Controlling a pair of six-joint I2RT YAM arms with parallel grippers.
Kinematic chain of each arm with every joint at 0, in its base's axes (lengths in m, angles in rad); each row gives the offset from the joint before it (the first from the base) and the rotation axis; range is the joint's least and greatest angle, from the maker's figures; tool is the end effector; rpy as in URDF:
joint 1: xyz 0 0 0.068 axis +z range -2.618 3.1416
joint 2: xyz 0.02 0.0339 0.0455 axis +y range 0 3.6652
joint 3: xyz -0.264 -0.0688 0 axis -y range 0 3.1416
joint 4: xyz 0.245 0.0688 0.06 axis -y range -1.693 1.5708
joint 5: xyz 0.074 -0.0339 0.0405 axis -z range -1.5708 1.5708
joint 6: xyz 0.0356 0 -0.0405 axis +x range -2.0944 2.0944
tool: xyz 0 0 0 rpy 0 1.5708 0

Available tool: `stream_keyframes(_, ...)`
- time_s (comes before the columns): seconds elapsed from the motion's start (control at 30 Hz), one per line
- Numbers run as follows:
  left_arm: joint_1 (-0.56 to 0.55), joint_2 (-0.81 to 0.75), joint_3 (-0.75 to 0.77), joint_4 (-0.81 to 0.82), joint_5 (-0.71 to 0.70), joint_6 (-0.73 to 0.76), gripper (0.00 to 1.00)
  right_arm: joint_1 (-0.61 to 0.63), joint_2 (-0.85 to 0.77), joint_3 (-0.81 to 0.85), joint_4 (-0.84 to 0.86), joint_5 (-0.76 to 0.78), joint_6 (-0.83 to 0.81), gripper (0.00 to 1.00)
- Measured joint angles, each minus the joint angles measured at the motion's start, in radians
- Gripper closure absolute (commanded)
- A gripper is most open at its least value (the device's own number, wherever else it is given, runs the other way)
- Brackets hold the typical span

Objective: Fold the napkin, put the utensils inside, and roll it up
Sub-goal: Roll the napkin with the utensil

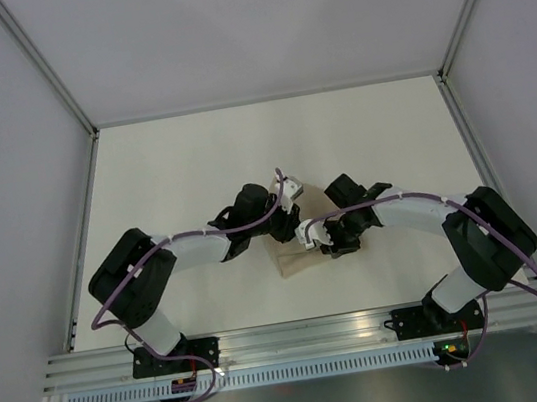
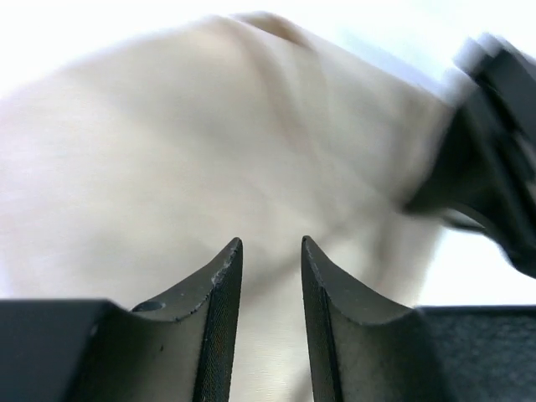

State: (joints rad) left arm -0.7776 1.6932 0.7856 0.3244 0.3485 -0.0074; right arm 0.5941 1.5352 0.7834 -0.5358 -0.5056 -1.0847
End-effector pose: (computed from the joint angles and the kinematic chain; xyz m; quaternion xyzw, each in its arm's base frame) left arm 0.2338 -0.2472 0.1602 0.4019 0.7728 -0.3196 0.3729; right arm 0.2057 0.1598 0.1529 -0.7370 0.6139 0.2070 0.1927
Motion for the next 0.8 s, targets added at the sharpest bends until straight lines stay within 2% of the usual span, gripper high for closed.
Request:
stream_keyframes(0.3, 0.039, -0.099, -0.049, 0.07, -0.325, 0.017, 0.57, -0.003, 0.076, 0.083, -0.157, -0.067, 0.029, 0.91)
stream_keyframes(0.43, 0.039, -0.141, -0.072, 0.06, -0.474, 0.015, 0.6, -0.003, 0.144, 0.153, -0.234, -0.09, 0.056, 0.92)
stream_keyframes(0.57, 0.042, -0.21, -0.074, 0.035, -0.618, -0.006, 0.57, -0.004, 0.198, 0.204, -0.286, -0.113, 0.098, 0.92)
stream_keyframes(0.67, 0.043, -0.348, -0.132, 0.086, -0.692, -0.014, 0.57, -0.004, 0.251, 0.252, -0.341, -0.138, 0.122, 0.92)
stream_keyframes(0.8, 0.041, -0.538, -0.236, 0.206, -0.716, 0.012, 0.58, -0.006, 0.343, 0.332, -0.429, -0.173, 0.144, 0.93)
